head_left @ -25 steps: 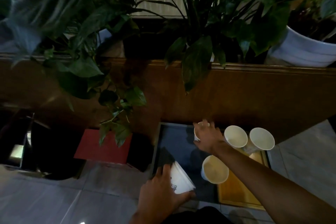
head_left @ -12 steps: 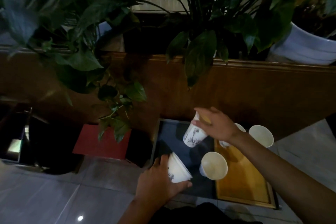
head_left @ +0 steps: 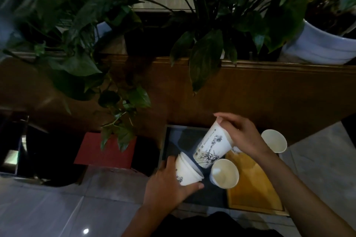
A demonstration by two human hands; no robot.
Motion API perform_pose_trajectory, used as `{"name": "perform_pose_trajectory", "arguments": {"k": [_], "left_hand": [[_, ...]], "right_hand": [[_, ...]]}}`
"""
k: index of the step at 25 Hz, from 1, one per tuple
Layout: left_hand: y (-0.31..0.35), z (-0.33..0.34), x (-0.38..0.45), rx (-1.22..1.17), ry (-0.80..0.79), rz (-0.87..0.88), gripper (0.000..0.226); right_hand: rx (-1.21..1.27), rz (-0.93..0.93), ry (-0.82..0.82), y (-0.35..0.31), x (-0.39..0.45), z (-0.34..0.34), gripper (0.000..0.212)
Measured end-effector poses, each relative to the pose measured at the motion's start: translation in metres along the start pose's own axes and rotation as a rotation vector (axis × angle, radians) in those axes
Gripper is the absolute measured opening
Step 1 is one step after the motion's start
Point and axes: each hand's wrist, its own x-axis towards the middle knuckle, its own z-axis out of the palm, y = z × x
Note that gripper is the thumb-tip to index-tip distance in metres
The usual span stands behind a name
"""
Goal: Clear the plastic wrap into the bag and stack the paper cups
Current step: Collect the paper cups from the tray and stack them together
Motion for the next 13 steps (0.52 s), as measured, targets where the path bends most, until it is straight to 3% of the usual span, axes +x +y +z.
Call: {"name": "perform_pose_trajectory", "arguments": {"k": [6,13], "left_hand": [[0.007,-0.003,-0.007,-0.119,0.05,0.072,0.097],[0.01,-0.004,-0.014,-0.217,0.051,0.158,0.09]], "right_hand": [[0.298,0.146,0.094,0.017,-0.022,0.019,0.031],[0.313,0.101,0.037,0.019,-0.03,0.037,0.032]]}}
